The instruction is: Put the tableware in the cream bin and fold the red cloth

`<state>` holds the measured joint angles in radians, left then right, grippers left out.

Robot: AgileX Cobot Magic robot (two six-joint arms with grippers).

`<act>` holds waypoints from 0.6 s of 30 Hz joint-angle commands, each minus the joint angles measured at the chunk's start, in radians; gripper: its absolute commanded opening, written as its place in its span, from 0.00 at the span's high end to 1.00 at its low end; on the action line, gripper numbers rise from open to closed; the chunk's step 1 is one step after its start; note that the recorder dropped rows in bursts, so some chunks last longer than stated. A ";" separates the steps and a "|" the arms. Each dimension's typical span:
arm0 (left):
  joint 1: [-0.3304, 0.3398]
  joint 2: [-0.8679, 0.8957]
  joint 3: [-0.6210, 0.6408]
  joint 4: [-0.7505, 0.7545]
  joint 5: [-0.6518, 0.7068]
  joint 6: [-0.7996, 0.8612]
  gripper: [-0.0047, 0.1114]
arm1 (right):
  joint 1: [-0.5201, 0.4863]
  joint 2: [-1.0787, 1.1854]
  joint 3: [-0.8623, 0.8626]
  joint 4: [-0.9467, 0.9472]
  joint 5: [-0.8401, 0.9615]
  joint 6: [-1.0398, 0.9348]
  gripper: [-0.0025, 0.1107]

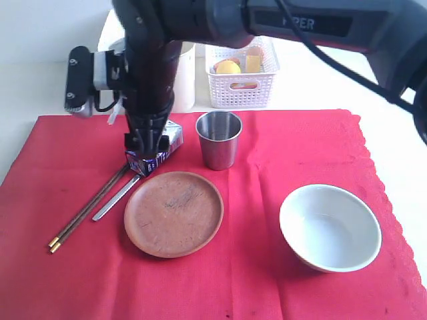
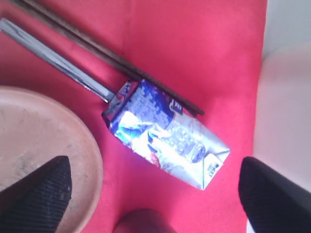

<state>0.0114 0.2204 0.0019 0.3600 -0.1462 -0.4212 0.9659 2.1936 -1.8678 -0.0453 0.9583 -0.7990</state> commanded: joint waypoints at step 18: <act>0.002 -0.004 -0.002 -0.001 0.001 -0.001 0.95 | -0.065 0.164 -0.004 0.078 -0.171 -0.256 0.21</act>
<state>0.0114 0.2204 0.0019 0.3600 -0.1462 -0.4212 0.9042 2.3418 -1.8678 0.0439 0.8047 -1.0400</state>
